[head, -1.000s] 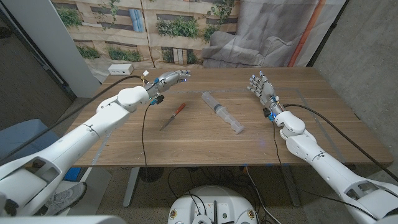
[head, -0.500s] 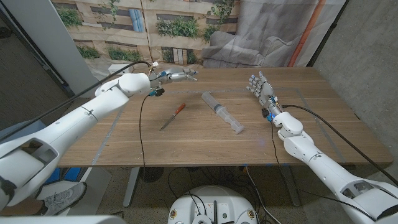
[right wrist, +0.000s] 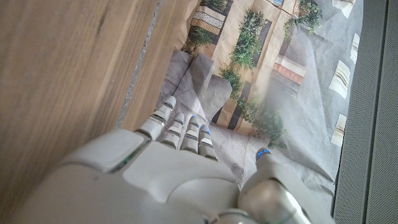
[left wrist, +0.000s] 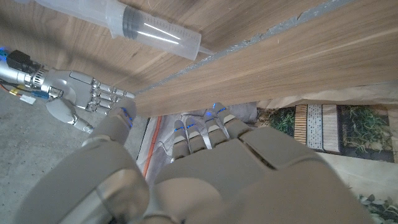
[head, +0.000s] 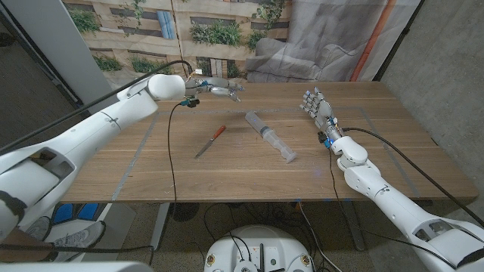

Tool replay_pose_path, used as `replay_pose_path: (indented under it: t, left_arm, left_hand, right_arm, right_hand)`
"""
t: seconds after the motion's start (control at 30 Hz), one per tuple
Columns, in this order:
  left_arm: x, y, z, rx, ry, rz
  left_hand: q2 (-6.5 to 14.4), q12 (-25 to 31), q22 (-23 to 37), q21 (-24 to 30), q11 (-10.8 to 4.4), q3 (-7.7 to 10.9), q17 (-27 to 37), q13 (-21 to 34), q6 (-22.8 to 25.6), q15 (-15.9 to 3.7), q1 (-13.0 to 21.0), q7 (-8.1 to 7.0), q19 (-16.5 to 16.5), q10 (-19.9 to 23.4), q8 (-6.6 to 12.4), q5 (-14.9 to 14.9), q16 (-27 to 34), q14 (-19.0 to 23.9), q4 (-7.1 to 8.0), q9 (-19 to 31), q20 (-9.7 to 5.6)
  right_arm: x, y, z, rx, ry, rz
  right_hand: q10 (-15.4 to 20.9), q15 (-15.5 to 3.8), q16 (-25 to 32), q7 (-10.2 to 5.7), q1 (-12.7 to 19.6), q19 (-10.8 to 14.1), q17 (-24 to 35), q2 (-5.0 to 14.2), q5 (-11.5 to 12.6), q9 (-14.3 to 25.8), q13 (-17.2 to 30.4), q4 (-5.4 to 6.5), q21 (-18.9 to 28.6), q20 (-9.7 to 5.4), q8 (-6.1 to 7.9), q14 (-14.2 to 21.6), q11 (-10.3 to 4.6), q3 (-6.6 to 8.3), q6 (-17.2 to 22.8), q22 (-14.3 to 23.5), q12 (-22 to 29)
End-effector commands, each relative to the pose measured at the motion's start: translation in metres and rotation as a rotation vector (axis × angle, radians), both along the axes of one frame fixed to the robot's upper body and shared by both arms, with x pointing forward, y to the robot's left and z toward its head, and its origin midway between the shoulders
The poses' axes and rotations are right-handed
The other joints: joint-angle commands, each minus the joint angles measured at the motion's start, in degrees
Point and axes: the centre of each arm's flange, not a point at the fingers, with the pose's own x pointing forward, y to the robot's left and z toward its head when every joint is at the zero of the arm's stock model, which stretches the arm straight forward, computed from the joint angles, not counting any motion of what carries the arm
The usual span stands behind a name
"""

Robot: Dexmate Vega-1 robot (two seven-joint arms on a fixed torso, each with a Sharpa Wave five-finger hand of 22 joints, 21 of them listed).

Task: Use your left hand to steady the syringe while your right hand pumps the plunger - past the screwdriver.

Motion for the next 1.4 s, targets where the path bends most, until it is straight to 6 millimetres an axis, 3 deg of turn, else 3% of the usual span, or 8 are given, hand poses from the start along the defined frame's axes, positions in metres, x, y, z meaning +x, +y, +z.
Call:
replay_pose_path:
  t: [0.03, 0.37, 0.4, 0.77, 0.87, 1.03, 1.27, 1.4]
  left_arm:
    - [0.011, -0.018, 0.02, 0.226, -0.083, -0.022]
    - [0.013, -0.037, 0.027, 0.399, -0.136, -0.042]
    - [0.013, -0.039, 0.028, 0.418, -0.141, -0.045]
    - [0.014, -0.065, 0.034, 0.587, -0.194, -0.037]
    - [0.015, -0.073, 0.032, 0.631, -0.219, -0.036]
    - [0.015, -0.086, 0.031, 0.715, -0.25, -0.047]
    - [0.018, -0.098, 0.026, 0.805, -0.279, -0.072]
    - [0.021, -0.101, 0.023, 0.823, -0.297, -0.094]
  left_hand:
    - [-0.5, 0.6, 0.0, 0.1, -0.16, 0.34, 0.3, 0.2, 0.9, -4.55, 1.6, -0.31, 0.7, 1.1, 0.55, 0.2, 0.3, 0.8, -0.33, 0.1, -4.53]
    - [-1.8, 0.5, 0.0, -0.2, -0.65, 0.34, 0.3, 0.3, 1.1, -5.2, 3.6, -0.82, 0.5, 1.7, 0.52, 0.2, 0.3, 1.7, -0.33, 0.1, -4.63]
    - [-2.6, 0.5, 0.0, -0.2, -1.18, 0.29, 0.3, 0.3, 1.5, -5.72, 4.4, -1.51, 0.5, 2.0, 0.68, 0.2, 0.3, 1.9, -0.34, 0.1, -5.17]
    - [-5.4, 0.1, 0.0, -0.5, -1.6, 0.09, 0.4, 0.3, 2.0, -6.38, 8.0, -2.06, 0.1, 2.5, 0.75, 0.2, 0.1, 2.4, -0.26, 0.2, -5.74]
    - [-6.8, 0.0, 0.0, -0.8, -1.85, -0.13, 0.4, 0.3, 2.3, -6.48, 9.7, -2.05, -1.6, 2.8, 0.78, 0.2, -0.2, 1.5, -0.16, 0.1, -5.47]
    - [-7.5, -0.2, 0.1, -0.8, -1.86, -0.26, 0.4, 0.3, 2.6, -6.31, 10.9, -1.2, -2.3, 2.8, 0.86, 0.2, -0.2, 1.0, -0.09, 0.1, -5.22]
    - [-8.4, -0.5, 0.0, -1.0, -1.76, -0.37, 0.4, 0.2, 2.4, -6.72, 13.2, -1.16, -4.7, 2.3, 0.61, 0.0, -0.2, 0.5, 0.01, 0.1, -4.96]
    - [-8.8, -0.7, 0.0, -0.9, -1.51, -0.48, 0.4, 0.2, 1.7, -6.33, 14.5, -0.55, -5.5, 1.6, 0.27, -0.1, -0.3, -0.1, 0.06, 0.1, -5.93]
  right_arm:
    - [-0.003, 0.002, -0.002, 0.005, -0.005, -0.003]
    - [-0.011, 0.0, -0.008, 0.018, -0.006, -0.02]
    - [-0.011, 0.0, -0.009, 0.019, -0.006, -0.021]
    - [-0.016, -0.001, -0.01, 0.013, -0.008, -0.018]
    - [-0.017, -0.001, -0.011, 0.008, -0.005, -0.02]
    - [-0.019, -0.002, -0.011, 0.008, -0.007, -0.026]
    - [-0.019, -0.002, -0.012, 0.013, -0.002, -0.026]
    - [-0.02, -0.002, -0.013, 0.014, 0.001, -0.028]
  right_hand:
    - [-0.2, 0.07, 0.0, 0.0, -0.2, 0.2, 0.1, -0.43, 0.4, 0.1, 0.1, -0.29, -0.1, 0.07, 0.47, -0.1, -0.17, 0.33, -0.1, 0.2, 0.3]
    - [-0.2, 0.07, 0.0, -0.04, -0.3, 0.3, -0.1, -0.34, 0.4, 0.1, 0.1, -0.31, -0.1, 0.05, 0.49, -0.1, -0.19, 0.45, -0.1, 0.2, 0.3]
    - [-0.2, 0.08, 0.0, -0.04, -0.3, 0.2, -0.1, -0.34, 0.4, 0.1, 0.1, -0.3, -0.1, 0.06, 0.48, -0.1, -0.17, 0.45, -0.1, 0.2, 0.3]
    - [-0.3, 0.07, 0.1, -0.08, -0.4, 0.2, -0.3, -0.26, 0.4, 0.1, 0.1, -0.38, -0.2, 0.09, 0.49, -0.2, -0.17, 0.63, -0.1, 0.2, 0.3]
    - [-0.3, 0.12, 0.1, -0.1, -0.4, 0.2, -0.4, -0.22, 0.4, 0.1, 0.1, -0.4, -0.2, 0.1, 0.48, -0.2, -0.19, 0.7, -0.2, 0.2, 0.3]
    - [-0.3, 0.2, 0.1, -0.01, -0.3, 0.3, -0.5, -0.18, 0.4, 0.1, 0.1, -0.46, -0.2, 0.28, 0.48, -0.2, -0.32, 0.79, -0.2, 0.2, 0.3]
    - [-0.4, 0.22, 0.1, -0.01, -0.3, 0.3, -0.7, -0.2, 0.4, 0.1, 0.0, -0.56, -0.2, 0.51, 0.49, -0.2, -0.29, 0.88, -0.2, 0.2, 0.3]
    - [-0.3, 0.38, 0.1, -0.01, -0.3, 0.3, -0.7, -0.2, 0.4, 0.1, 0.0, -0.6, -0.2, 0.57, 0.51, -0.2, -0.22, 0.94, -0.1, 0.2, 0.4]
